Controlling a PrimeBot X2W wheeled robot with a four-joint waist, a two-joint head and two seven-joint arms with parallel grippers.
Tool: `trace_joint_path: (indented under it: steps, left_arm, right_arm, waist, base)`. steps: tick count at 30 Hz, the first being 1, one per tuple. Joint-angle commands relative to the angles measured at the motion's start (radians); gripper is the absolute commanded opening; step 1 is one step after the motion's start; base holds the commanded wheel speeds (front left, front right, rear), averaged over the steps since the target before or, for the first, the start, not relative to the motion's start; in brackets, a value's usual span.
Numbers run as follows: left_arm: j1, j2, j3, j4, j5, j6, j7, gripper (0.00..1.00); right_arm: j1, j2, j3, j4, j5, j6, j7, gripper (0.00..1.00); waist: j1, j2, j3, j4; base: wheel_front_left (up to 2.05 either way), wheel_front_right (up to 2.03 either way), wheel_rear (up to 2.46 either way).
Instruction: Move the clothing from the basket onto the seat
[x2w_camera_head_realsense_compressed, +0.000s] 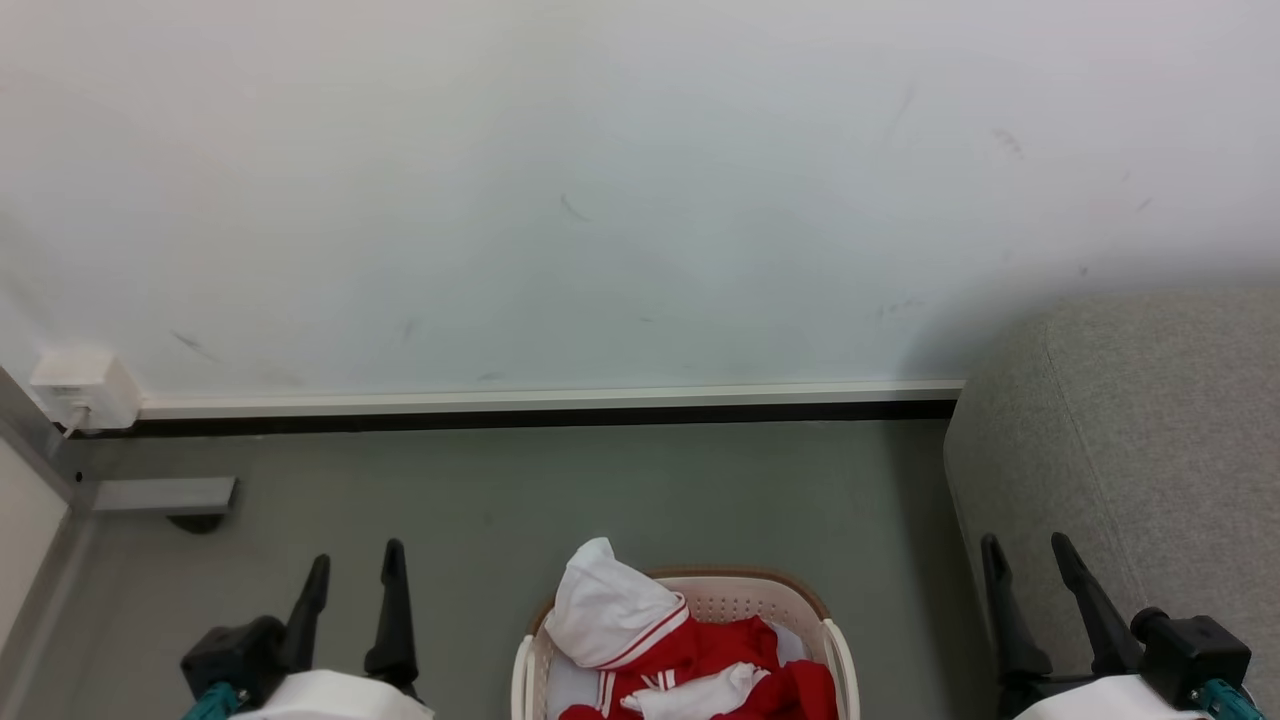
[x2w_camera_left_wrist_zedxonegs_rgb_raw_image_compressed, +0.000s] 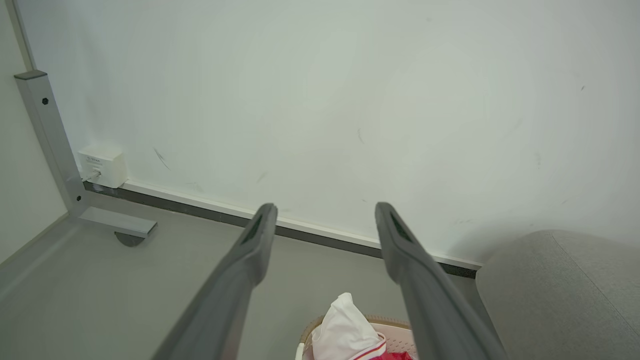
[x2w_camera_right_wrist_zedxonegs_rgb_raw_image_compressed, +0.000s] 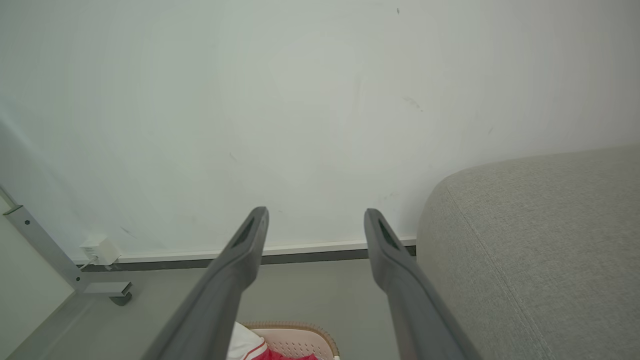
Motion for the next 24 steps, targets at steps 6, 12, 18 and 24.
trace_joint_path:
  steps: [6, 12, 18, 24]
  left_arm:
    - [0.003, 0.011, 0.006, -0.001, 0.075, 0.007, -0.021, 1.0]
    - [0.008, 0.01, 0.01, 0.001, 0.118, 0.005, -0.032, 1.0]
    - [0.011, 0.006, 0.015, 0.012, 0.138, -0.004, -0.042, 1.0]
    - [0.007, 0.003, 0.015, 0.018, 0.179, -0.004, -0.054, 1.0]
  right_arm:
    - [0.002, -0.003, 0.003, 0.015, -0.045, -0.002, -0.02, 1.0]
    - [0.001, -0.003, 0.007, 0.024, -0.063, -0.002, -0.033, 1.0]
    - [0.001, -0.004, 0.009, 0.035, -0.087, -0.002, -0.042, 1.0]
    - [-0.006, -0.004, 0.007, 0.05, -0.115, -0.002, -0.055, 1.0]
  waist:
    - [0.0, 0.0, -0.002, -0.002]
    - [0.0, 0.0, -0.003, -0.006]
    - [0.0, 0.0, -0.002, -0.008]
    - [0.0, 0.0, 0.001, -0.01]
  base:
    - [0.0, 0.0, 0.0]
    - [0.0, 0.0, 0.0]
    - [0.0, 0.0, 0.0]
    - [0.0, 0.0, 0.0]
